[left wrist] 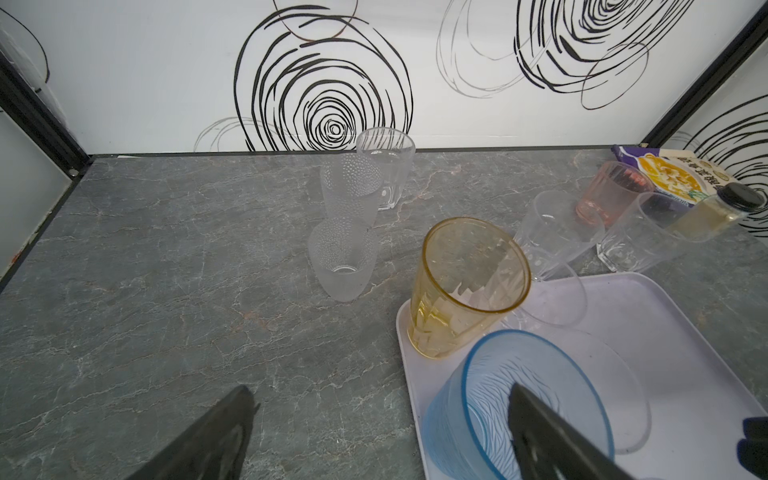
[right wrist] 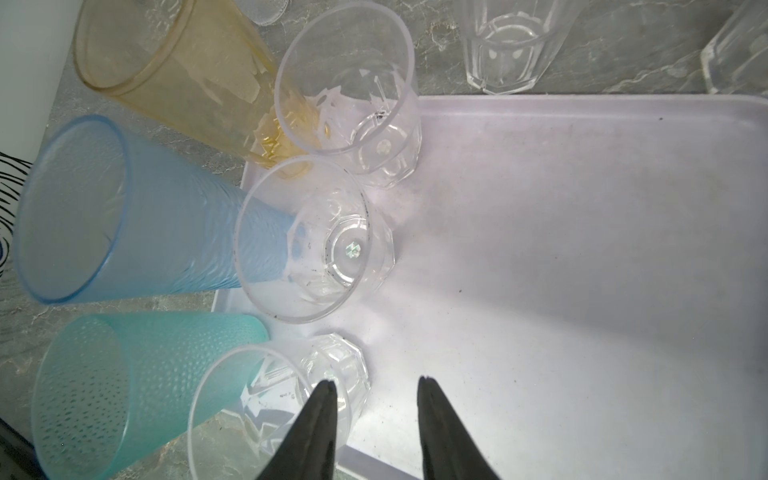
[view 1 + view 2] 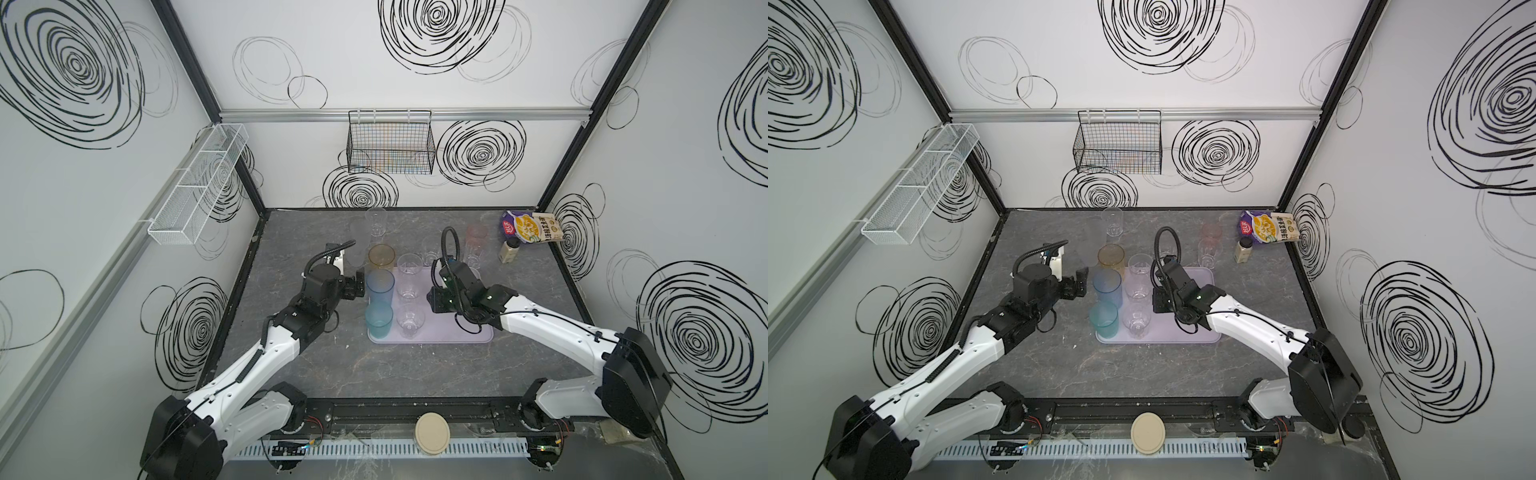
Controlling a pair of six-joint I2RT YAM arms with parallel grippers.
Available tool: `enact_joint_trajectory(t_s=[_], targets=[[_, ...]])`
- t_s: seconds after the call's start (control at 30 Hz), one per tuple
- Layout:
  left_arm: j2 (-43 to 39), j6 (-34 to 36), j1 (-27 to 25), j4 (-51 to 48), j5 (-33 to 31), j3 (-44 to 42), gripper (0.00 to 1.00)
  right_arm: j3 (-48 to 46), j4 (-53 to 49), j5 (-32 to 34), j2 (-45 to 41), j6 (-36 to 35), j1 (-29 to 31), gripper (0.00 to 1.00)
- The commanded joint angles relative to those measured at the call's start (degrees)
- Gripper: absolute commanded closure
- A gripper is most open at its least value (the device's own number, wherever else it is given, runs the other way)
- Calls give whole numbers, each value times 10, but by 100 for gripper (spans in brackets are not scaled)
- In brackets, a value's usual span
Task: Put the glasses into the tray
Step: 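Open the right gripper to release the glass on the tray, then move the right gripper back and grasp another clear glass near the pink glass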
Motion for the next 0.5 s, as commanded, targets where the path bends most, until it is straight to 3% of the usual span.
enact_joint_trajectory(t_s=[0.0, 0.27, 0.47], targets=[[4, -19, -10, 33, 12, -3, 2, 8, 16, 4, 14, -5, -12, 62], [7, -68, -48, 42, 9, -1, 1, 80, 43, 2, 54, -37, -115, 57], [5, -42, -55, 26, 1, 8, 3, 118, 100, 12, 87, -58, -171, 42]])
